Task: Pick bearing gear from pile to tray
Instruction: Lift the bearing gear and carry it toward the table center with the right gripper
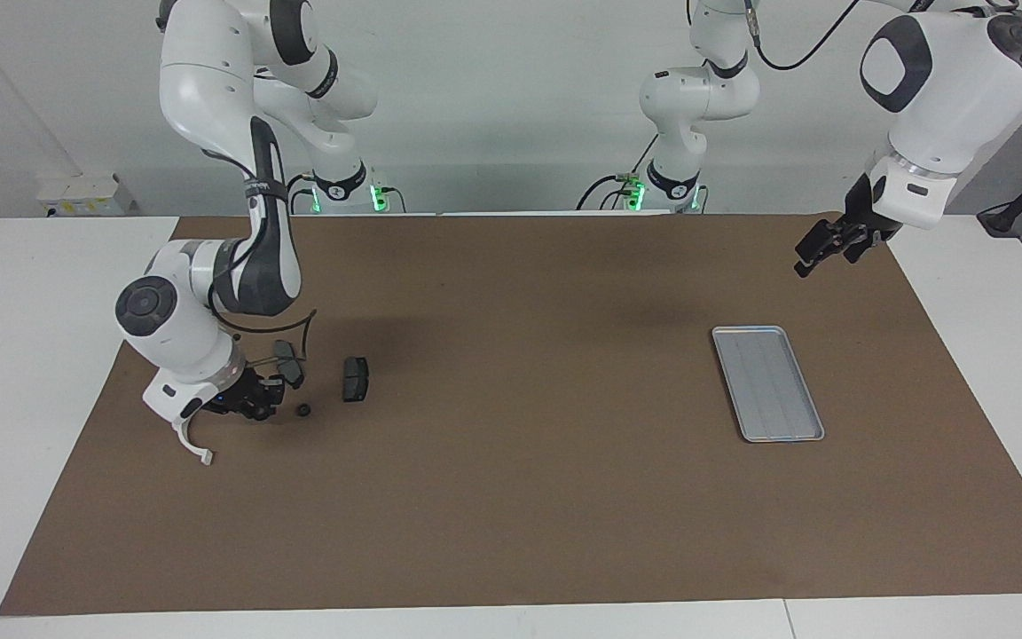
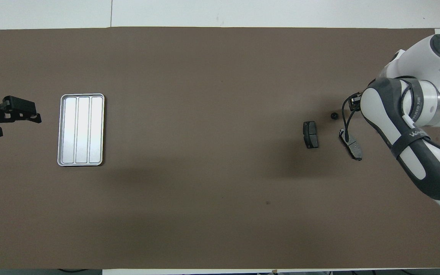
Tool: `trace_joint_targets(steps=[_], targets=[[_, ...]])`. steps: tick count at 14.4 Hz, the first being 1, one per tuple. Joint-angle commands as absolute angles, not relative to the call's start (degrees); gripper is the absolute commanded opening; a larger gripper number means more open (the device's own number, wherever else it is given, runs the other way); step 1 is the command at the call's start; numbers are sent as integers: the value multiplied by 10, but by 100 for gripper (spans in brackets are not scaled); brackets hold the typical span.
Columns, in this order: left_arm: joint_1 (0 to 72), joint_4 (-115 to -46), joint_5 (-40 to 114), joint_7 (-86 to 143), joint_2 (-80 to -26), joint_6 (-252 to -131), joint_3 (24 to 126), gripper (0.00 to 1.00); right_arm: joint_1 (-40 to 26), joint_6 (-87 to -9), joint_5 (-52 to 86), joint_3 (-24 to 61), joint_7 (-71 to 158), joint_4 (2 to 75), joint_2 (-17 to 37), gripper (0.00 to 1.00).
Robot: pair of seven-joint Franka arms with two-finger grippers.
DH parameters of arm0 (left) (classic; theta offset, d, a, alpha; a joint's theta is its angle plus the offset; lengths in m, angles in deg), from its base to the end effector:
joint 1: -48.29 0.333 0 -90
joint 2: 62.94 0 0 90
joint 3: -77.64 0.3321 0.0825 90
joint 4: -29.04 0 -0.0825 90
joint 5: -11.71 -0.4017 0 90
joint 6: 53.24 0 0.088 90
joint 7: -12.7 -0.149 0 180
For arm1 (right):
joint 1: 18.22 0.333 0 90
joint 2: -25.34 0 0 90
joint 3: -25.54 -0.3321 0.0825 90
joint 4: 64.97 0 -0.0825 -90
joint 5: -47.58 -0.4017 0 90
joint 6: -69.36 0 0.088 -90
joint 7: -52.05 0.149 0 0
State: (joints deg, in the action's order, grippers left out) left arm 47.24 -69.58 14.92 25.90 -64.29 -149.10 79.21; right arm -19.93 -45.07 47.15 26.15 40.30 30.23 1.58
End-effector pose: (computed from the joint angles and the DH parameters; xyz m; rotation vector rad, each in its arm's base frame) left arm 0.5679 -0.0025 0.5471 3.0647 0.3786 -0.0474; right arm 0.6762 -0.0261 0.3259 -3.1169 -0.2529 0.1223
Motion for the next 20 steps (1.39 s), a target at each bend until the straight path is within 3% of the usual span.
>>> trace_joint_targets(steps=[1, 3, 11, 16, 20], targets=[[472, -716, 143, 265, -662, -1497, 791, 100, -196, -383, 467, 217, 470, 258, 57, 12], [471, -716, 143, 268, -662, -1497, 791, 100, -181, -349, 470, 182, 540, 211, 63, 12], [470, -728, 143, 290, -667, -1497, 791, 100, 22, -352, 479, 179, 821, 215, 108, 14], [467, -737, 143, 353, -667, -1518, 790, 100, 88, -369, 474, 177, 876, 312, 129, 14], [460, -753, 143, 356, -674, -1533, 790, 100, 124, -439, 468, 177, 904, 358, 119, 14]])
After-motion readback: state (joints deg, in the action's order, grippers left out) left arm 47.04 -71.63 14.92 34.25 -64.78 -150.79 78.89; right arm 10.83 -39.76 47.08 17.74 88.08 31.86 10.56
